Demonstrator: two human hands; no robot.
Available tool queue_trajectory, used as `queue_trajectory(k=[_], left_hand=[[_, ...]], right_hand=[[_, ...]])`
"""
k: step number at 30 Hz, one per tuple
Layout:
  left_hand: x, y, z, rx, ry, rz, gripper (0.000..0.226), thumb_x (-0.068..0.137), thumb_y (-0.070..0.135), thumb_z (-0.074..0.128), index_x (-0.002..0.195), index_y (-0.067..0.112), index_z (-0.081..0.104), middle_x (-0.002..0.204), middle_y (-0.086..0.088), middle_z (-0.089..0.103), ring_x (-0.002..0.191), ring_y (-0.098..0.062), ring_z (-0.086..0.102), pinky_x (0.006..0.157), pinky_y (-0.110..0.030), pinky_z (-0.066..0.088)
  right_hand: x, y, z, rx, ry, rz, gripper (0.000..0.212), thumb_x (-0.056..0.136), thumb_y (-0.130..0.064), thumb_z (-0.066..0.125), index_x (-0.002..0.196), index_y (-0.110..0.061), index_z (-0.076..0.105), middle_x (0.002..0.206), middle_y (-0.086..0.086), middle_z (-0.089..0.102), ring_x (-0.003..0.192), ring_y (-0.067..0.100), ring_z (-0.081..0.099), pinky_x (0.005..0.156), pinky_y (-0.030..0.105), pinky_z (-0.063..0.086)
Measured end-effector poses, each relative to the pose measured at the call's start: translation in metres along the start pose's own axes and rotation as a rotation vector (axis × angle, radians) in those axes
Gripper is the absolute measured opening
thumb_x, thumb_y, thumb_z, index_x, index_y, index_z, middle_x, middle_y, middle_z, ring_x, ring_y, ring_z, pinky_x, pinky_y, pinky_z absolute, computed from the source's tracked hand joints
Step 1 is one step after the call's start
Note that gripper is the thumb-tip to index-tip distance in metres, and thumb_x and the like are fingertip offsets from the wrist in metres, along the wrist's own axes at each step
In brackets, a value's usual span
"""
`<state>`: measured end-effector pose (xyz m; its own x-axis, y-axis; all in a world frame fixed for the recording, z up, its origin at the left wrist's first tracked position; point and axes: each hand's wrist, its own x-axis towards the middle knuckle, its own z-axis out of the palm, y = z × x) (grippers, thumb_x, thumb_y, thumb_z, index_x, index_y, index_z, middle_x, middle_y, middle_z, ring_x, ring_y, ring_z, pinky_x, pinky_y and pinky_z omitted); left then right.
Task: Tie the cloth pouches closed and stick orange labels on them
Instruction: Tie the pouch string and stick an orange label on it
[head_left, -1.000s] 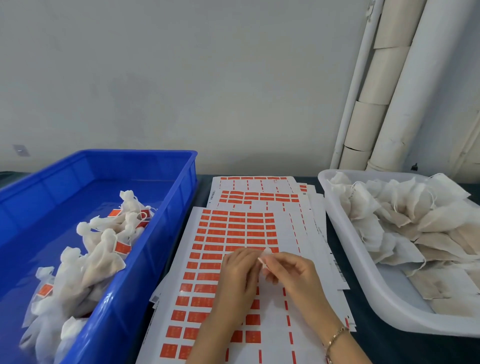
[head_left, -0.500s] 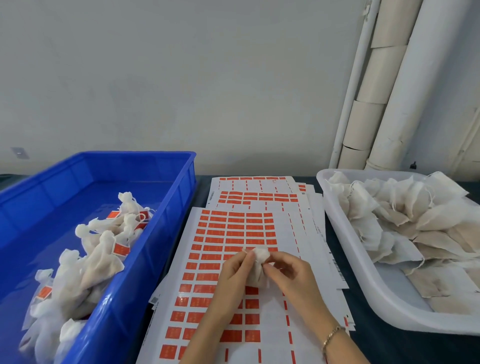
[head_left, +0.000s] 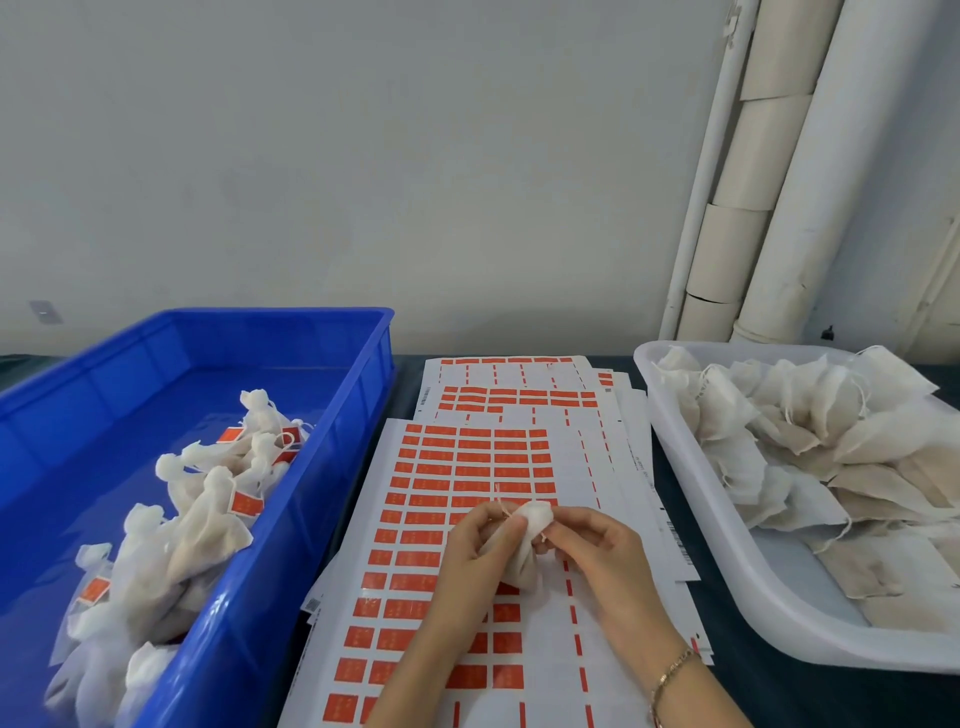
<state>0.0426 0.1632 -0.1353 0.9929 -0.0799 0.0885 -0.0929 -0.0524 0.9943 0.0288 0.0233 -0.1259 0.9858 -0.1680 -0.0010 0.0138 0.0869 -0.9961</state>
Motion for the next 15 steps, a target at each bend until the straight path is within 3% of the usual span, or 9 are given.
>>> queue_trajectory(k=[4, 7, 10, 15], left_hand=[[0.0017, -0.0003, 0.001, -0.096, 0.067, -0.111, 0.01, 0.089, 0.031, 0.062, 0.096, 0.025, 0.066, 0.093, 0.006, 0.068, 0.088, -0.012, 0.065, 0.068, -0.014, 0.051], [0.0043, -0.002, 0.0014, -0.156, 0.074, -0.185, 0.016, 0.089, 0.032, 0.062, 0.1, 0.022, 0.067, 0.101, -0.002, 0.067, 0.096, -0.021, 0.064, 0.08, -0.026, 0.055], [0.0054, -0.0013, 0.0012, -0.211, 0.064, -0.217, 0.026, 0.084, 0.036, 0.063, 0.101, 0.017, 0.067, 0.1, -0.008, 0.068, 0.094, -0.024, 0.065, 0.081, -0.027, 0.055], [0.0047, -0.0012, -0.0013, -0.313, 0.036, -0.213, 0.031, 0.074, 0.043, 0.066, 0.088, 0.015, 0.071, 0.093, -0.011, 0.069, 0.089, -0.028, 0.063, 0.091, -0.042, 0.051]], right_hand=[[0.001, 0.0026, 0.0012, -0.028, 0.026, -0.058, 0.014, 0.08, -0.012, 0.074, 0.09, -0.021, 0.071, 0.085, -0.009, 0.074, 0.082, 0.004, 0.07, 0.064, 0.011, 0.052], [0.0007, 0.0068, 0.0019, -0.139, 0.026, -0.138, 0.012, 0.082, -0.014, 0.074, 0.082, -0.022, 0.064, 0.083, -0.012, 0.072, 0.082, 0.002, 0.068, 0.064, 0.01, 0.051], [-0.0009, 0.0087, 0.003, -0.232, 0.025, -0.252, 0.017, 0.084, -0.008, 0.071, 0.076, -0.021, 0.064, 0.081, -0.007, 0.07, 0.082, 0.009, 0.067, 0.071, 0.017, 0.054], [-0.0071, 0.0089, 0.0096, -0.508, 0.108, -0.513, 0.027, 0.079, 0.0, 0.072, 0.076, -0.027, 0.068, 0.077, -0.015, 0.068, 0.078, 0.006, 0.063, 0.071, 0.009, 0.05]])
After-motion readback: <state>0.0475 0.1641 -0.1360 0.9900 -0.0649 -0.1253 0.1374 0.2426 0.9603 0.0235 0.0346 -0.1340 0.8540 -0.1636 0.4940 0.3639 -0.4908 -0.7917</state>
